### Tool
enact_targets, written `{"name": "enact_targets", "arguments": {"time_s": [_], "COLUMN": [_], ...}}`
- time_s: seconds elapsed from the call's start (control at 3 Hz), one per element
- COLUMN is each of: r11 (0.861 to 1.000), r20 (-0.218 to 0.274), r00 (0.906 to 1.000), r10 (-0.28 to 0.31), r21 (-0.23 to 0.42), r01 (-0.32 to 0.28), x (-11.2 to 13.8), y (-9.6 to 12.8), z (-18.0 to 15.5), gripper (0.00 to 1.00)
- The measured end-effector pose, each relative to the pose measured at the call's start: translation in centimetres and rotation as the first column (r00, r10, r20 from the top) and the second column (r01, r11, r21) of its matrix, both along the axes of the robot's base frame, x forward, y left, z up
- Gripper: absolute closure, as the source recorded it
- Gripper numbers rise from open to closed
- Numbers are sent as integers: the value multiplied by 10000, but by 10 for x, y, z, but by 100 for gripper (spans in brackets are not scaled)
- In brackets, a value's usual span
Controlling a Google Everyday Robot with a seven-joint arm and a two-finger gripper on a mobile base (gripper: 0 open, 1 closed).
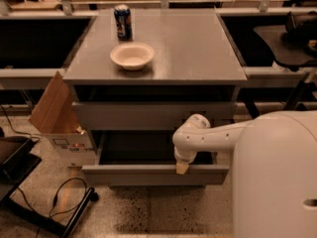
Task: Open middle drawer
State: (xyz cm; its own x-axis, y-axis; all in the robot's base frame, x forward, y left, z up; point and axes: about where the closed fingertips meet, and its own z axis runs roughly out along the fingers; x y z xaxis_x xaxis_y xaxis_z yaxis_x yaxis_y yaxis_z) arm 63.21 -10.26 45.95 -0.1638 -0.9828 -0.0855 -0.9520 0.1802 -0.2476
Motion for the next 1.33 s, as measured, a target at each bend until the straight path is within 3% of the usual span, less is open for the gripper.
{"name": "enact_targets", "arguments": {"time_s": [0.33,0.67,1.0,1.33], "r11": [10000,10000,9992,9943], "r20": [0,-179,-758,-1857], "r00": [10000,9998,9965,9781], "r10": [0,48,339,935], "r21": [0,68,248,675], "r01": [0,-46,-321,-822], "x": [0,-22,-73,-144], "y": [0,-7,-20,-31], "z": [0,5,15,24], "gripper": [100,100,100,100]}}
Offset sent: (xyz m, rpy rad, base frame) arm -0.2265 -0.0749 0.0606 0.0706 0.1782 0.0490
